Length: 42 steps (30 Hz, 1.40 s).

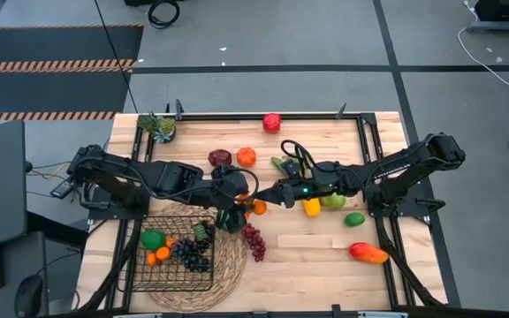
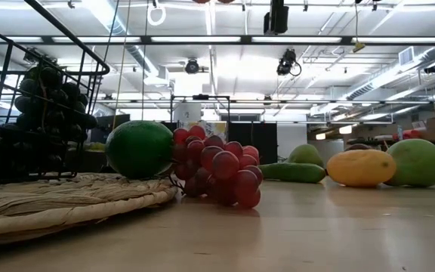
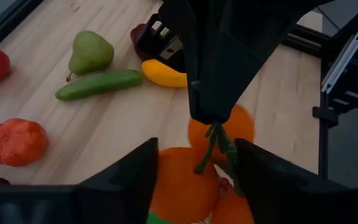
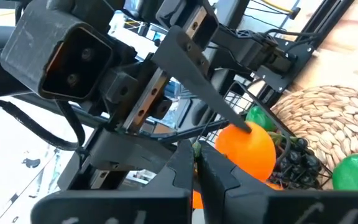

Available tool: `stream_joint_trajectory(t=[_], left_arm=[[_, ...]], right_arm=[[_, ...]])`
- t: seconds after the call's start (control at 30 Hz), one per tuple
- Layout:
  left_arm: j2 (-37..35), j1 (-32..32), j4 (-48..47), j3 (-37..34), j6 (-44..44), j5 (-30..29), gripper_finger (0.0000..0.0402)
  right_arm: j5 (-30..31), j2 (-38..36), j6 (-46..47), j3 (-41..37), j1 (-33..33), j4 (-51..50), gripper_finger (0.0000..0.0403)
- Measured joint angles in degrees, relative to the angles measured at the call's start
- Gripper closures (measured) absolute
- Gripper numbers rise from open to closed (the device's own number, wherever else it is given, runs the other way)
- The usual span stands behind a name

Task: Build produce basket
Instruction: Put the tangerine into the black wire basket

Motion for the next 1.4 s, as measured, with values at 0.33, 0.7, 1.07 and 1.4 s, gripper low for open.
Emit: stream_joint_trajectory(t=[0.33,0.7,1.07,1.4], left_arm=[[0.0,0.0,1.8,0.0,-1.5,0.2,0.0347],[0.1,0.0,-0.4,0.0,-2.8,0.2,0.0387],[-0.4,-1.6,-9.9,0.0,-8.1,4.0,0.039],[-6.1,-7.7,-21.3,0.0,-19.6,6.0,0.0388]], right_arm=[[0.1,0.0,-0.6,0.0,0.0,0.3,0.039],[3.1,0.0,0.4,0.0,0.0,0.6,0.0342],[2.9,0.0,-0.2,0.0,-1.4,-2.6,0.0238],[2.0,0.0,-1.5,0.0,-2.8,-16.3,0.0232]])
